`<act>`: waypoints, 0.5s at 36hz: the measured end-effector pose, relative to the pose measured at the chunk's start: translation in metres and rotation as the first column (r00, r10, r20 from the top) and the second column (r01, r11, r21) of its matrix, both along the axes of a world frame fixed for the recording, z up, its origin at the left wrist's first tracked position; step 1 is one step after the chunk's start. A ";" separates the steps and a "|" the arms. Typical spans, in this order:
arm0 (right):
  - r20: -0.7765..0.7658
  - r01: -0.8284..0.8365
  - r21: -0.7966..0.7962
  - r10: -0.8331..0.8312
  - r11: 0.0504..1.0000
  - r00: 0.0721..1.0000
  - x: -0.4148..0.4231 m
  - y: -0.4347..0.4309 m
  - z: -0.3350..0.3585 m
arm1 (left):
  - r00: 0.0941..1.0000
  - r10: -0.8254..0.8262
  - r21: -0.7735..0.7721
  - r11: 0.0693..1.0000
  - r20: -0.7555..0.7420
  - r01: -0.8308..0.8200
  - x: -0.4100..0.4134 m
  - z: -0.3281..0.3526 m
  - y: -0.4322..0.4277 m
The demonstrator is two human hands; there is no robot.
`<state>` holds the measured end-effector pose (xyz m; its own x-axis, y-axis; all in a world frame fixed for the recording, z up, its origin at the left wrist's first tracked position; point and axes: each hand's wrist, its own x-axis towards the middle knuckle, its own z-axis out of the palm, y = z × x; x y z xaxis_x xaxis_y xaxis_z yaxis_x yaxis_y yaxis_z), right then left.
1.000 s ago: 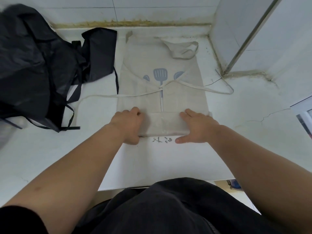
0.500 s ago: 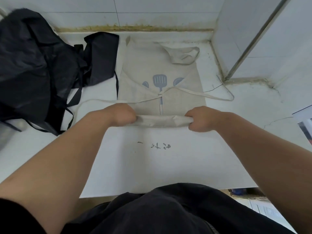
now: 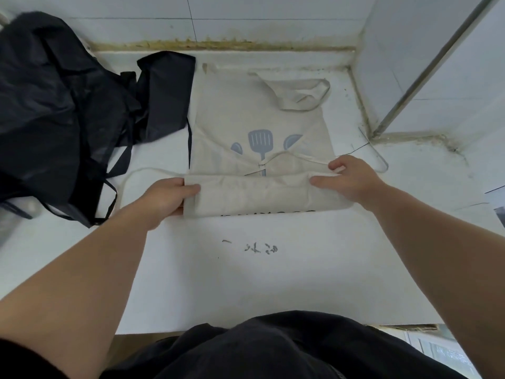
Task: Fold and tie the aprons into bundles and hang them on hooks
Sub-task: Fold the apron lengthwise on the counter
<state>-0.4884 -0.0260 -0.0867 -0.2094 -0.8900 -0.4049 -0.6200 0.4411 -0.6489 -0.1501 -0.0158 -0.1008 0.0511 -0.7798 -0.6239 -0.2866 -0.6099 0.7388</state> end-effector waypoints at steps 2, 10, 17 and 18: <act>0.087 0.111 -0.013 -0.109 0.994 0.990 -0.001 0.004 -0.007 | 0.988 -0.024 -0.058 0.998 0.152 0.033 -0.005 -0.005 0.001; -0.113 0.120 -0.042 -0.125 0.992 0.986 0.004 0.011 -0.023 | 0.829 0.020 -0.215 0.969 0.558 0.121 -0.020 -0.019 0.011; -0.433 -0.042 0.017 0.045 0.999 0.900 0.012 0.016 -0.025 | 0.769 0.058 -0.223 0.968 0.637 0.112 -0.025 -0.024 0.020; -0.461 -0.046 0.027 0.053 0.999 0.886 0.012 0.016 -0.025 | 0.774 0.068 -0.216 0.972 0.630 0.090 -0.026 -0.023 0.020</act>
